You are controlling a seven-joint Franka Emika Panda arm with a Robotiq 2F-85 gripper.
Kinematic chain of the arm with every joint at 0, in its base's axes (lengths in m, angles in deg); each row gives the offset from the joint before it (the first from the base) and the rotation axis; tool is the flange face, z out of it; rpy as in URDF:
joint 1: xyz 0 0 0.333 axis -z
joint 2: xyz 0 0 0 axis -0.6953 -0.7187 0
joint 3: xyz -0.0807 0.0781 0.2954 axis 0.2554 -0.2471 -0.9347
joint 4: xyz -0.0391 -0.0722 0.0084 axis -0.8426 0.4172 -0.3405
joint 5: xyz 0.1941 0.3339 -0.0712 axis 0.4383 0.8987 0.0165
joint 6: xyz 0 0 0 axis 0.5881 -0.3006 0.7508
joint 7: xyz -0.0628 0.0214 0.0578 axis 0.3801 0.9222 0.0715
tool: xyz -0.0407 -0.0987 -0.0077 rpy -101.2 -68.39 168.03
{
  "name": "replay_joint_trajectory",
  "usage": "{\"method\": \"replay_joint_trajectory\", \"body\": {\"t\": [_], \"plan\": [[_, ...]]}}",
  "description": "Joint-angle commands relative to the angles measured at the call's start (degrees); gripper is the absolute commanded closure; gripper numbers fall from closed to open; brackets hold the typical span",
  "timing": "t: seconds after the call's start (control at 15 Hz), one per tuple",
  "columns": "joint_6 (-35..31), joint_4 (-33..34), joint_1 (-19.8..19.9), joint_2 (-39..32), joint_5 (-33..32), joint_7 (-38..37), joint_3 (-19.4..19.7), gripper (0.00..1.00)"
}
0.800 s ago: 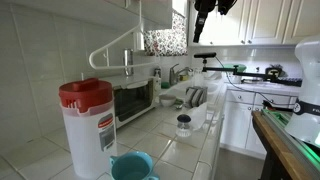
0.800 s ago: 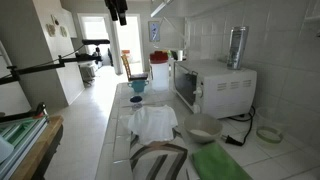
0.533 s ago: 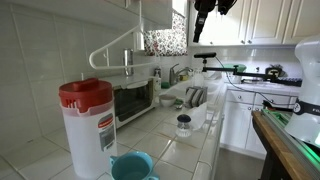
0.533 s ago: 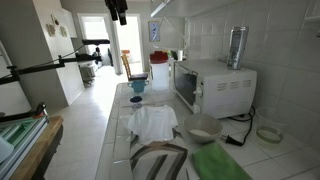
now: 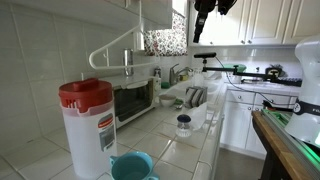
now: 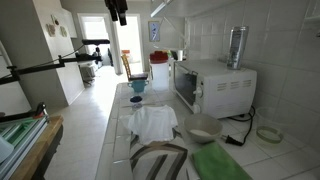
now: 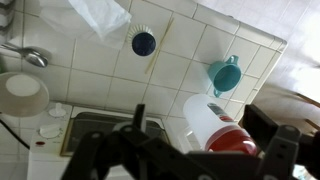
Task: Open the microwave door
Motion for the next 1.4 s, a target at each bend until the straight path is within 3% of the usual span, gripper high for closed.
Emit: {"method": "replay_joint_trajectory", "body": {"t": [0.0,0.4,0.47,0.53,0.73,1.0,1.33], "plan": [[-2.39,-1.04,1.54,-2.18,-3.04,3.89,-0.99,0.00],[-10.75,-4.25,1.06,-9.75,-5.47,13.49,-0.78,0.00],[-13.17,-4.53,1.39,-10.63,-6.15,12.80,-1.39,0.00],[-10.36,-4.09,1.59,-10.13,-4.78,10.41,-1.37,0.00],[-12.50,-4.12,1.54,-11.34,-5.14,10.67,-1.82,0.00],[-15.85,-4.29,-0.56,-11.23,0.36,24.51,0.37,0.00],[-18.05,-5.01,-0.21,-14.04,-0.76,37.19,1.00,0.00]]}}
